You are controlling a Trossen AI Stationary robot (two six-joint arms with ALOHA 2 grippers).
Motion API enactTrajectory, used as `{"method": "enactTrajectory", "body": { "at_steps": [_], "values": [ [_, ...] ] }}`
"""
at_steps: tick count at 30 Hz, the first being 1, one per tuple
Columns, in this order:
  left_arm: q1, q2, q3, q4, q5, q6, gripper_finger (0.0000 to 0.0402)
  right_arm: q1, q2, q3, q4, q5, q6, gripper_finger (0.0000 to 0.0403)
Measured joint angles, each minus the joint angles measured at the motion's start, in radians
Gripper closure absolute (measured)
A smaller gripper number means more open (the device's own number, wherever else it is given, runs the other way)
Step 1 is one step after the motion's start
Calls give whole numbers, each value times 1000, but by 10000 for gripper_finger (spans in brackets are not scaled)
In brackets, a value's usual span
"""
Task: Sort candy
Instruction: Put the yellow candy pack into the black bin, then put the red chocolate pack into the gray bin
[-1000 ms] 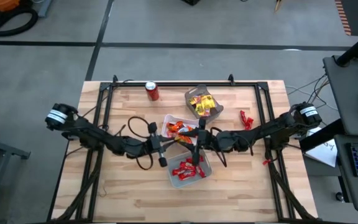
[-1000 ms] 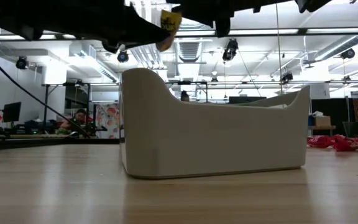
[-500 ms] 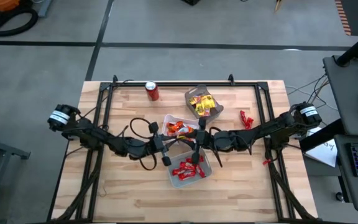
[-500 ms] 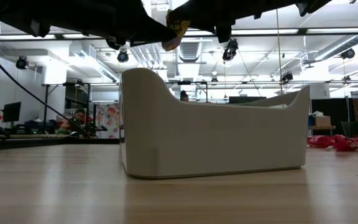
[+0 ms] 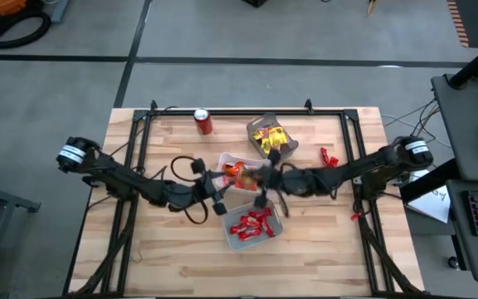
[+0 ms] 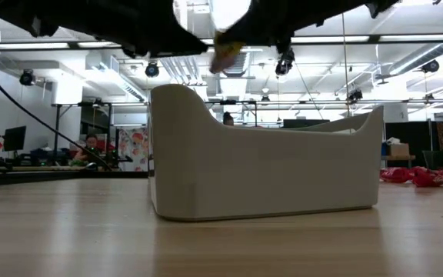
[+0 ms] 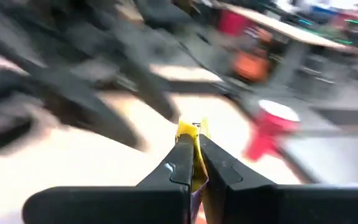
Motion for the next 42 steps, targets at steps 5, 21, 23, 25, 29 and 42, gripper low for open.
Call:
{"method": "enactTrajectory", "body": {
  "at_steps": [5,21,23,25,29,42],
  "values": [
    [0,-99,-2,-207,-101,-28,256,-189,-42,126,-456,110,38,394],
    [-65,-288,-54,-561,-90,-340,280,-639,11,-74,-162,-314,201,392],
    [-65,-283,-55,-561,-90,-351,280,-639,24,-77,-137,-315,196,386],
    [-65,-277,-55,-559,-91,-361,280,-639,34,-77,-142,-313,201,373],
    [-65,-270,-55,-560,-91,-384,280,-639,61,-77,-142,-309,230,329],
    [-98,-267,-56,-590,-23,-405,281,-591,-86,-6,-584,-280,339,238]
  ]
}}
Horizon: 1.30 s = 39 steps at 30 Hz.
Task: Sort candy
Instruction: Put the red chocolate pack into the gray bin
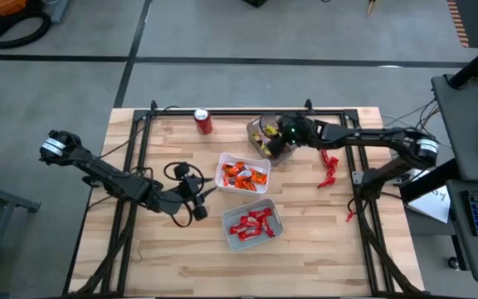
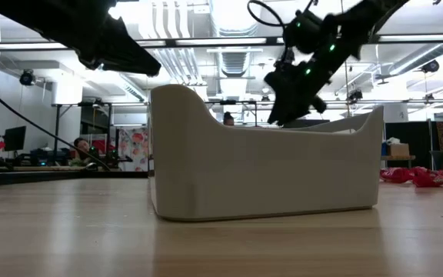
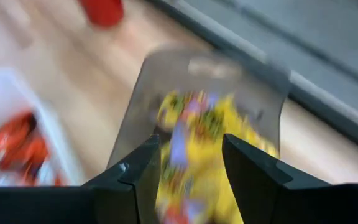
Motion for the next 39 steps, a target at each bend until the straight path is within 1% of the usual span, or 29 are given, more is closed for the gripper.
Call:
{"method": "enactTrajectory", "body": {
  "at_steps": [5,9,10,12,14,16,19,22,27,31,35,37,39],
  "values": [
    [1,0,0,-1,19,8,281,74,-80,50,-337,-16,129,241],
    [2,0,0,-1,19,39,281,146,-119,77,-612,-103,243,238],
    [2,0,0,-1,19,46,281,165,-123,80,-681,-126,242,237],
    [1,0,0,-1,19,68,281,205,-123,80,-831,-172,182,232],
    [2,0,0,-1,19,97,281,252,-113,72,-960,-185,162,227],
    [2,0,0,0,19,127,281,295,-99,58,-1043,-186,142,220],
    [2,0,0,0,19,162,281,356,-81,27,-1072,-182,35,215],
    [2,0,0,1,19,180,281,396,-55,2,-1072,-187,-12,215],
    [2,0,0,2,19,181,281,398,-1,-40,-1059,-173,-25,223],
    [2,0,0,2,19,181,281,396,55,-69,-1043,-117,-46,225],
    [2,0,0,2,19,181,281,396,104,-89,-951,-100,-48,227],
    [2,0,-1,2,19,180,281,396,131,-96,-931,-73,-49,234],
    [2,0,-2,2,19,180,281,395,157,-97,-911,-56,-53,253]
  ]
}}
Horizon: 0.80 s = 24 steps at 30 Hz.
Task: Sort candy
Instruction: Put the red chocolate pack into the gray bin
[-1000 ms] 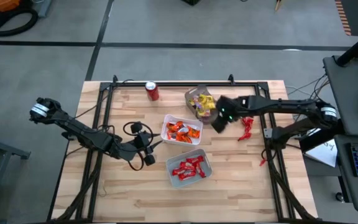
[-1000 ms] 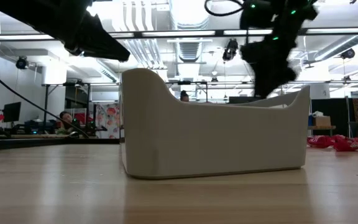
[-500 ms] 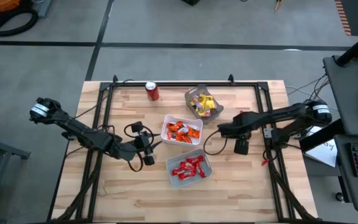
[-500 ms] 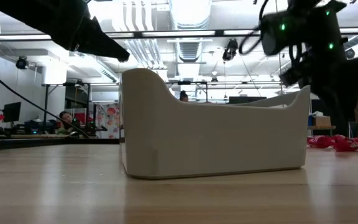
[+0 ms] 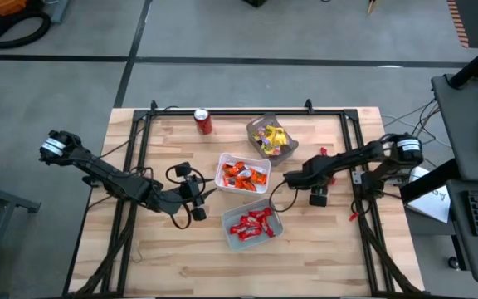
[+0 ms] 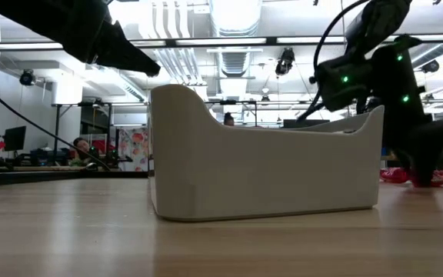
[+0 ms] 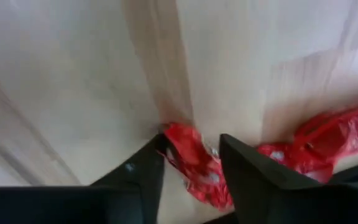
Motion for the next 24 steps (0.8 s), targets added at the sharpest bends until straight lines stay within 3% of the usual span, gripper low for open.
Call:
{"method": "enactTrajectory", "body": {
  "at_steps": [6,14,20,24],
  "values": [
    [0,0,0,6,0,-9,281,2,36,5,9,-15,-4,374],
    [0,0,-2,7,0,-48,281,33,-132,63,88,-51,71,385],
    [0,0,-3,8,1,-53,281,129,-321,71,421,-16,117,387],
    [0,0,-2,8,0,-53,281,204,-391,32,736,10,28,388]
  ]
}}
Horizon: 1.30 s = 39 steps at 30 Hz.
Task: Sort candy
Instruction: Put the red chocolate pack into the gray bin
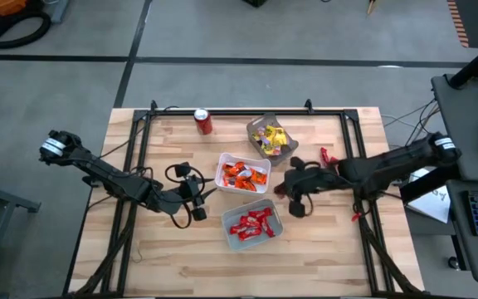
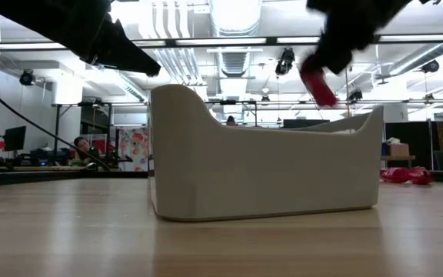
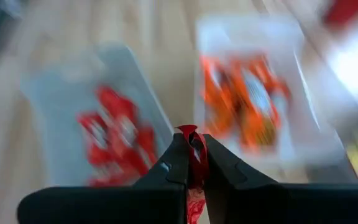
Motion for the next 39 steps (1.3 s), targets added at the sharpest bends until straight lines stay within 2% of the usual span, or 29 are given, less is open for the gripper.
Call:
{"method": "enactTrajectory", "body": {
  "at_steps": [6,14,21,25,30,35,39],
  "values": [
    [0,0,6,2,0,0,281,61,28,-63,356,-9,-123,388],
    [0,0,6,19,0,0,281,74,257,-79,751,-96,-161,355],
    [0,0,6,22,0,0,281,73,429,-23,820,-96,-107,299],
    [0,0,6,23,0,0,281,73,463,10,776,-95,-115,257],
    [0,0,6,27,0,-38,281,72,403,51,598,-53,-119,221],
    [0,0,6,32,0,-93,281,65,313,99,354,60,-81,215],
    [0,0,6,31,0,-102,281,28,236,135,104,145,33,222]
  ]
}}
